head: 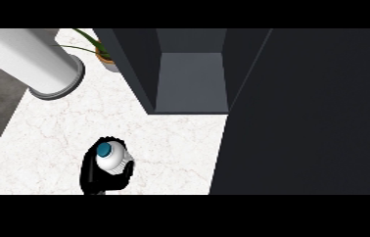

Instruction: Pick up the bottled water, place it into the cabinet and close the cabinet

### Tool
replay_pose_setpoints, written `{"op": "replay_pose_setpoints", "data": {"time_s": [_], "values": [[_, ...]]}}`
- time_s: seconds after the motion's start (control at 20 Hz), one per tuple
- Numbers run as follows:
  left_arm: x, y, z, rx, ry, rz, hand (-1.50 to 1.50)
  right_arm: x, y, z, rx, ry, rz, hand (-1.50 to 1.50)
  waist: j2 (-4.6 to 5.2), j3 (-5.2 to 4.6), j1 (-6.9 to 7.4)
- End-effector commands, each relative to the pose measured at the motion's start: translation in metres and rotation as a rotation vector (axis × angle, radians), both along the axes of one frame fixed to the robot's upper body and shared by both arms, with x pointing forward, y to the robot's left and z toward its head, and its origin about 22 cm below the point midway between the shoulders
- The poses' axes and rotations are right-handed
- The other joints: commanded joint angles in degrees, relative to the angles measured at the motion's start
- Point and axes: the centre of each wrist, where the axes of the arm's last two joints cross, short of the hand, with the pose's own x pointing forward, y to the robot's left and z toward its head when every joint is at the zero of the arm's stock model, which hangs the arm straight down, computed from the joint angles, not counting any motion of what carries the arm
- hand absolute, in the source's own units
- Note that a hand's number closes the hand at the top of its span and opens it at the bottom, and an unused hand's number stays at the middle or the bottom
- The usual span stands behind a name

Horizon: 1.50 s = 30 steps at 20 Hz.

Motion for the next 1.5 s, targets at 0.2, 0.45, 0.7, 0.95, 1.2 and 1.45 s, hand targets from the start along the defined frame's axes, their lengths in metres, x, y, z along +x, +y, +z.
{"op": "replay_pose_setpoints", "data": {"time_s": [0.2,0.45,0.7,0.95,1.2,1.45], "values": [[-0.003,-0.023,0.032,-0.074,0.011,-0.073,1.50,-0.011,-0.014,0.016,-0.022,-0.052,-0.034,-1.50,0.03,0.03,0.04],[0.012,-0.047,0.079,-0.072,-0.012,-0.075,1.50,0.004,-0.003,0.000,-0.028,-0.071,-0.034,-1.50,0.05,0.06,0.19],[0.021,-0.077,0.098,-0.038,-0.049,-0.086,1.50,-0.023,-0.007,0.016,0.009,-0.057,-0.026,-1.50,-0.07,0.01,-0.57],[0.030,-0.083,0.118,0.017,-0.081,-0.079,1.50,-0.017,-0.005,0.016,0.008,-0.059,-0.030,-1.50,0.02,0.01,-0.24],[0.056,-0.121,0.148,-0.007,-0.038,-0.110,1.50,-0.005,-0.010,0.010,-0.011,-0.071,-0.031,-1.50,0.15,0.04,-0.50],[0.070,-0.134,0.165,0.044,-0.083,-0.093,1.50,-0.022,-0.009,0.019,0.002,-0.059,-0.023,-1.50,0.05,-0.01,-0.58]]}}
